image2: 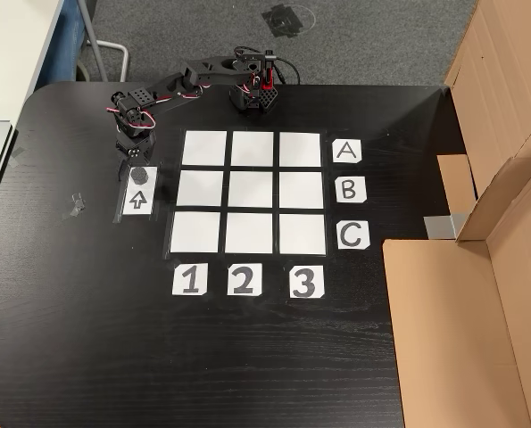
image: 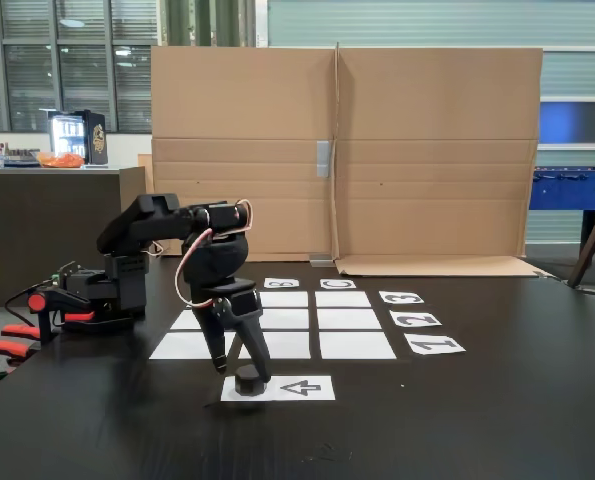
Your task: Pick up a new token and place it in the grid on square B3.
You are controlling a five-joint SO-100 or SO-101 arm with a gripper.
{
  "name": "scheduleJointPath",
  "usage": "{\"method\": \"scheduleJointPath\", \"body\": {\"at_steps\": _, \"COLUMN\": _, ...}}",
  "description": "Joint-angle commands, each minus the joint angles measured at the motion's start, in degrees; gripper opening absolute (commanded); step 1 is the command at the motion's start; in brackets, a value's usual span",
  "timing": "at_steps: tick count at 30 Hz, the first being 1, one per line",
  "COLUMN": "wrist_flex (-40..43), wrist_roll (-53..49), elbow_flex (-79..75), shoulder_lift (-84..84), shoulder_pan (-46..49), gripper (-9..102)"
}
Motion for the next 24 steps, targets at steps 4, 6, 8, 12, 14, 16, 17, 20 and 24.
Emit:
{"method": "scheduleJointPath", "body": {"at_steps": 4, "wrist_flex": 0.4, "wrist_roll": -1.1, "elbow_flex": -6.7, "shoulder_lift": -3.2, "shoulder_pan": -0.5, "gripper": 39}}
{"method": "scheduleJointPath", "body": {"at_steps": 6, "wrist_flex": 0.4, "wrist_roll": -1.8, "elbow_flex": -7.0, "shoulder_lift": -4.0, "shoulder_pan": -0.9, "gripper": 39}}
{"method": "scheduleJointPath", "body": {"at_steps": 8, "wrist_flex": 0.4, "wrist_roll": -2.5, "elbow_flex": -7.2, "shoulder_lift": -4.1, "shoulder_pan": -1.3, "gripper": 39}}
{"method": "scheduleJointPath", "body": {"at_steps": 12, "wrist_flex": 0.6, "wrist_roll": -3.9, "elbow_flex": -7.4, "shoulder_lift": -4.1, "shoulder_pan": -2.5, "gripper": 39}}
{"method": "scheduleJointPath", "body": {"at_steps": 14, "wrist_flex": 0.7, "wrist_roll": -4.4, "elbow_flex": -7.4, "shoulder_lift": -4.1, "shoulder_pan": -3.3, "gripper": 39}}
{"method": "scheduleJointPath", "body": {"at_steps": 16, "wrist_flex": 0.8, "wrist_roll": -4.6, "elbow_flex": -7.4, "shoulder_lift": -4.1, "shoulder_pan": -3.9, "gripper": 36}}
{"method": "scheduleJointPath", "body": {"at_steps": 17, "wrist_flex": 0.9, "wrist_roll": -4.6, "elbow_flex": -7.4, "shoulder_lift": -4.1, "shoulder_pan": -4.0, "gripper": 24}}
{"method": "scheduleJointPath", "body": {"at_steps": 20, "wrist_flex": 1.5, "wrist_roll": -4.6, "elbow_flex": -7.4, "shoulder_lift": -4.6, "shoulder_pan": -4.5, "gripper": 1}}
{"method": "scheduleJointPath", "body": {"at_steps": 24, "wrist_flex": 1.7, "wrist_roll": -4.3, "elbow_flex": -7.4, "shoulder_lift": -4.6, "shoulder_pan": -4.5, "gripper": 1}}
